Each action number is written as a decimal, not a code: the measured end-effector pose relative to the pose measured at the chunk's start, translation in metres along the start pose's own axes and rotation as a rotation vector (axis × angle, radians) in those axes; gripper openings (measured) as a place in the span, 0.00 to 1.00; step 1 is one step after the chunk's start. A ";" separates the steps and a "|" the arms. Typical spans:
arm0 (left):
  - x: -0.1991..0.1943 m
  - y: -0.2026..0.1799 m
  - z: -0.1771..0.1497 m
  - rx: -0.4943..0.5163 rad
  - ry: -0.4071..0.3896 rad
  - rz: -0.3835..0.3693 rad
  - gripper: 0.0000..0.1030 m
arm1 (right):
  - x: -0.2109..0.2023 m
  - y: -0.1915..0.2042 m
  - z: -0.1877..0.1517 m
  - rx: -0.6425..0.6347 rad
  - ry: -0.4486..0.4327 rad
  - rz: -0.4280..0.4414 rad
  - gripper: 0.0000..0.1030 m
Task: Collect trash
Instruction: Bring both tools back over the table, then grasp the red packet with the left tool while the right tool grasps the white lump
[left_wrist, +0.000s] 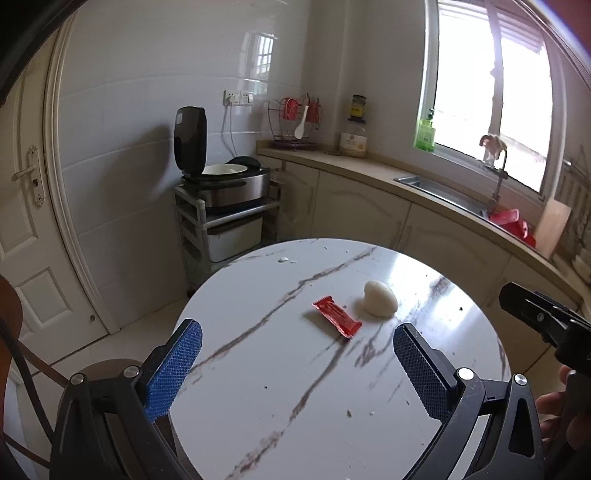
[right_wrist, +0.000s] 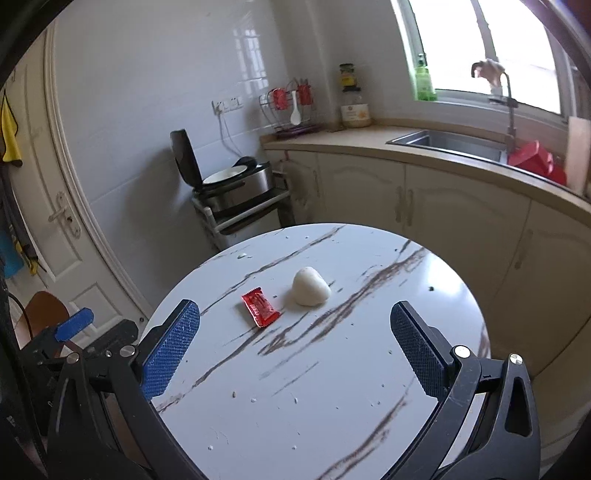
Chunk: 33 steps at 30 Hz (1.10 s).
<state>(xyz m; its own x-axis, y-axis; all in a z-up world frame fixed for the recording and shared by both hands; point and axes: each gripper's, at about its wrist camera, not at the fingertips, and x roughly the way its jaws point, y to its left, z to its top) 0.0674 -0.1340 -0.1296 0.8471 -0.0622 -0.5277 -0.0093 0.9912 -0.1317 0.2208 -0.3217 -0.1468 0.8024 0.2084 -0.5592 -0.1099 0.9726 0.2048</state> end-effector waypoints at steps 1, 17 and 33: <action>0.002 -0.002 0.001 0.003 -0.001 0.003 0.99 | 0.002 0.001 0.001 -0.003 0.001 0.000 1.00; 0.154 -0.019 0.022 0.019 0.205 -0.040 0.99 | 0.107 -0.030 0.013 -0.095 0.218 -0.081 1.00; 0.316 -0.031 0.066 0.038 0.357 -0.012 0.82 | 0.207 -0.059 0.008 -0.074 0.339 -0.032 1.00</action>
<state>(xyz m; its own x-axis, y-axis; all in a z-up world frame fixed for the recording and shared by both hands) 0.3700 -0.1772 -0.2369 0.6077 -0.1037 -0.7873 0.0250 0.9934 -0.1116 0.3984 -0.3365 -0.2685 0.5667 0.1880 -0.8022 -0.1398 0.9814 0.1312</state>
